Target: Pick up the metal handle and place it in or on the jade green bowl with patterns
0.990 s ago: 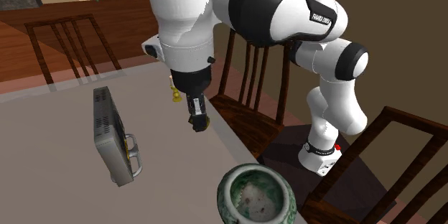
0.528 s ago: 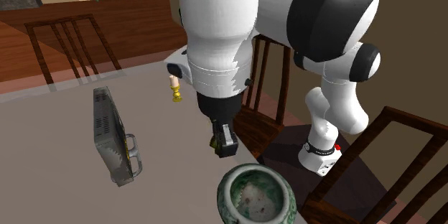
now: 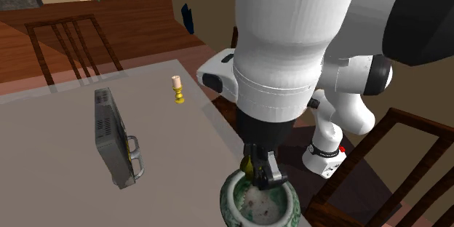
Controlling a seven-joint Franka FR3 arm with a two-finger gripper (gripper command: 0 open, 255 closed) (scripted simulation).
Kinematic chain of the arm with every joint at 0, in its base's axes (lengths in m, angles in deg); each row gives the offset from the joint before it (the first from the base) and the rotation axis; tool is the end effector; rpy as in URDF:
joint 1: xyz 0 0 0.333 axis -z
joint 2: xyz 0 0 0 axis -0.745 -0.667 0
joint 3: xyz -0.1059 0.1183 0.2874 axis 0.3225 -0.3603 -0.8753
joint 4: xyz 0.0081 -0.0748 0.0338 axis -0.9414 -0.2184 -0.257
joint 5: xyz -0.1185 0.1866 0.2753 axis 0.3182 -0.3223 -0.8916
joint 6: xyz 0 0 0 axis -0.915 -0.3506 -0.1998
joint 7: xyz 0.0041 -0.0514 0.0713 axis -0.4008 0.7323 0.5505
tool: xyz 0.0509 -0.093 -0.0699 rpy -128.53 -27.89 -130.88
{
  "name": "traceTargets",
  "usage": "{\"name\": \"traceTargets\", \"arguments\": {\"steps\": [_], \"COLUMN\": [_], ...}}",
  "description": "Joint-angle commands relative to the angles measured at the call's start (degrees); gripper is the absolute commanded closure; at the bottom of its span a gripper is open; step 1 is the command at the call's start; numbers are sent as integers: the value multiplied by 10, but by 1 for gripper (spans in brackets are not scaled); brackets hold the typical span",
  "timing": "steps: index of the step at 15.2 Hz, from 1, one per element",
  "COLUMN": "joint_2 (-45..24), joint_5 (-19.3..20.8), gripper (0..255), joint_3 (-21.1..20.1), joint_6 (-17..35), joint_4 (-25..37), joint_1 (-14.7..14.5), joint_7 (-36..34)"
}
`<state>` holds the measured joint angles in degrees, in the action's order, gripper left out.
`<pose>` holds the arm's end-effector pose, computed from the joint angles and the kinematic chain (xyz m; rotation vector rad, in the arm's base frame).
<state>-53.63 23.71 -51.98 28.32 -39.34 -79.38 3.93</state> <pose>0.4311 0.3628 0.6815 2.9991 0.1194 -0.0143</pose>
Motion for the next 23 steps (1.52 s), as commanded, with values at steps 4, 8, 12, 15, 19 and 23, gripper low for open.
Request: {"name": "traceTargets", "arguments": {"steps": [4,8,12,15,19,23], "joint_2": [27,62,85,99,102,102], "joint_5": [-12,-28,-39,-45,-46,-46], "gripper": [255,255,255,255,255,255], "joint_3": [-25,-26,-26,-25,-25,-25], "joint_6": [58,111,155,186,195,195], "joint_4": [-99,-185,-253,-295,-308,-308], "joint_1": [3,22,34,41,43,43], "joint_7": [-22,-24,-25,-26,-26,-26]}}
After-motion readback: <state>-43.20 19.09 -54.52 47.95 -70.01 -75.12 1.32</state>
